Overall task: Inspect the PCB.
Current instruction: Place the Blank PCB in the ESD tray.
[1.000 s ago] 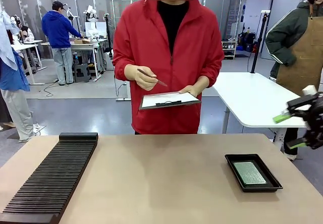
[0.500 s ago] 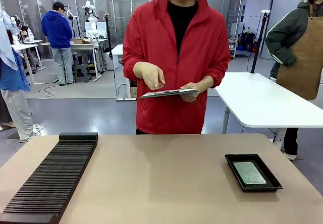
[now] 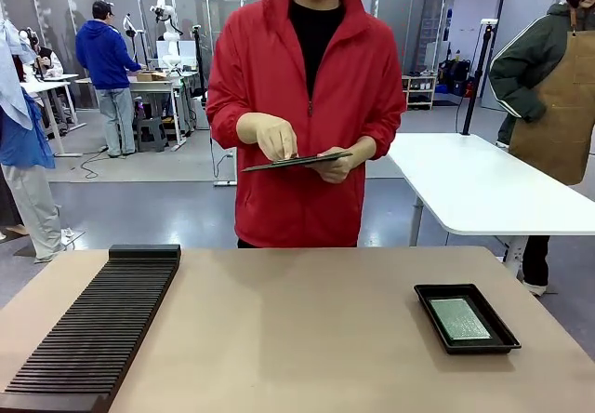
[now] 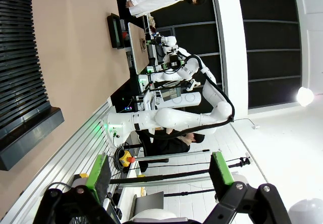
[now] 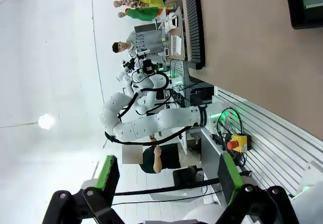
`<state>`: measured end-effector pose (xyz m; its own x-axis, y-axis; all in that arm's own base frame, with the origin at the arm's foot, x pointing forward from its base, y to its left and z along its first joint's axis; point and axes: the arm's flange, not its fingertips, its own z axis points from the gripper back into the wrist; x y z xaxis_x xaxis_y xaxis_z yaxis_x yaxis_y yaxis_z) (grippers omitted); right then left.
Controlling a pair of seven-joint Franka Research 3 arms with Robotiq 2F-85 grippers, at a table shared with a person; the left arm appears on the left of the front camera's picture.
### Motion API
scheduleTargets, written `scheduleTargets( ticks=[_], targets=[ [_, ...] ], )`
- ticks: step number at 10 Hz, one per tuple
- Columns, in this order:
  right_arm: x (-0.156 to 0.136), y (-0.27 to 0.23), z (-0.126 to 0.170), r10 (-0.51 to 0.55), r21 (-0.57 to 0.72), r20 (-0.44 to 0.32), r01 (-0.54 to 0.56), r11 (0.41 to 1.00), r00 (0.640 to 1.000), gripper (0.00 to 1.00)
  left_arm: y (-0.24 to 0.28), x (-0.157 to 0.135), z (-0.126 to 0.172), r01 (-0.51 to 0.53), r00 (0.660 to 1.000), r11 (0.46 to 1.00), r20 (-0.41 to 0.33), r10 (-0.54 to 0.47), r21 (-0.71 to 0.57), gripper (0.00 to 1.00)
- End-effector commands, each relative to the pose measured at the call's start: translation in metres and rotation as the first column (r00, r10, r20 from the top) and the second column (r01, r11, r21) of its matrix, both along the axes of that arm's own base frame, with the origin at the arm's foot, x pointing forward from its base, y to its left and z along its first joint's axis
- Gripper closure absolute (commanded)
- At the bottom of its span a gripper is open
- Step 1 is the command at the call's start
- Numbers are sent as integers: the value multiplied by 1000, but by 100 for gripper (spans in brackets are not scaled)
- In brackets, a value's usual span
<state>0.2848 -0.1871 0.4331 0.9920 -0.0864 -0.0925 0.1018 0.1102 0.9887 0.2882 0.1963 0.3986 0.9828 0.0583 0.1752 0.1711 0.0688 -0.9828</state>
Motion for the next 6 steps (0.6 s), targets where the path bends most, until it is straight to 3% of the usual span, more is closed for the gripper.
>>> scheduleTargets(
  ticks=[1,6],
  targets=[
    [-8,-4,6,8,-3,1,-8,1000,1000,0,2,-1,3,12,1000,1000,2,-12,-7,0],
    [-8,-4,6,8,-3,1,-8,1000,1000,0,2,-1,3,12,1000,1000,2,-12,-7,0]
  ],
)
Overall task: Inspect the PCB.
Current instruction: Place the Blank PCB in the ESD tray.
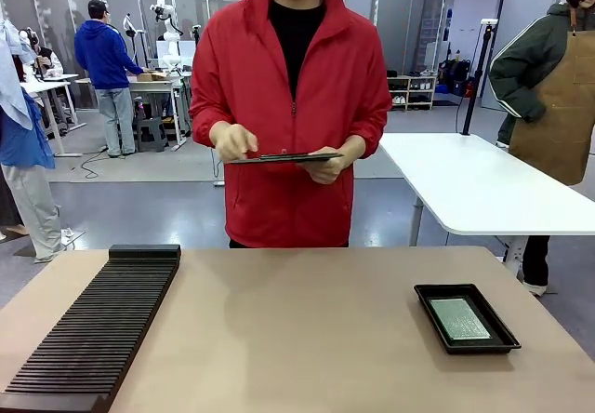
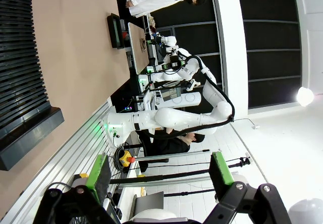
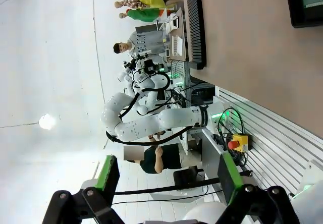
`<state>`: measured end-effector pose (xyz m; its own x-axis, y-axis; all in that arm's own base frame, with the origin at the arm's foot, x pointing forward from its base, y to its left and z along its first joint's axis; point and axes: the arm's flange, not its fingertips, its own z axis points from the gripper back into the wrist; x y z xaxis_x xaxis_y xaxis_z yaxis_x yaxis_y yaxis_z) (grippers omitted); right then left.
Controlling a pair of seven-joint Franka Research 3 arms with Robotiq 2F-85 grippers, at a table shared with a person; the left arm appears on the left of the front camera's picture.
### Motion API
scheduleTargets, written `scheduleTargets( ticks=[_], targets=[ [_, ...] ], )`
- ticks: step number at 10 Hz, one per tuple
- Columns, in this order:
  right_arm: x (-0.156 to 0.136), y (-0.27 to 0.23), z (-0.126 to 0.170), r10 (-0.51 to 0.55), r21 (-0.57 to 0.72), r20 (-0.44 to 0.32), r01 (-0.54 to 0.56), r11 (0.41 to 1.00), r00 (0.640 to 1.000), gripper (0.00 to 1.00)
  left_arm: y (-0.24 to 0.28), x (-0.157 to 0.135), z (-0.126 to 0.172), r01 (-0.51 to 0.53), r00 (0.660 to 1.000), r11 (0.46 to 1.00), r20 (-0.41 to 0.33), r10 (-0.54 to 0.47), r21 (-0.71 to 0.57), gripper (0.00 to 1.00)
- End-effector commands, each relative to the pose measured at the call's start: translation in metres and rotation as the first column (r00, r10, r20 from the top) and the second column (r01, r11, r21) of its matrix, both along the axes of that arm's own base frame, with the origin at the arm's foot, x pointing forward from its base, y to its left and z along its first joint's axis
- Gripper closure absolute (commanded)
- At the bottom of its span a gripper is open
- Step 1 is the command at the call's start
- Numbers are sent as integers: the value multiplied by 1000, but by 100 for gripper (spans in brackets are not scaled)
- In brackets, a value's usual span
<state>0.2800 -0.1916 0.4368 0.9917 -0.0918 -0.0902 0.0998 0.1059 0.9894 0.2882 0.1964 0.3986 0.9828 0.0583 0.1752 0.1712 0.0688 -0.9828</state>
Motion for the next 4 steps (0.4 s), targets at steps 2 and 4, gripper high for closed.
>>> scheduleTargets(
  ticks=[2,4],
  targets=[
    [-3,0,2,13,-7,-1,-13,1000,1000,0,2,-1,3,12,1000,1000,2,-12,-7,0],
    [-3,0,2,13,-7,-1,-13,1000,1000,0,2,-1,3,12,1000,1000,2,-12,-7,0]
  ],
)
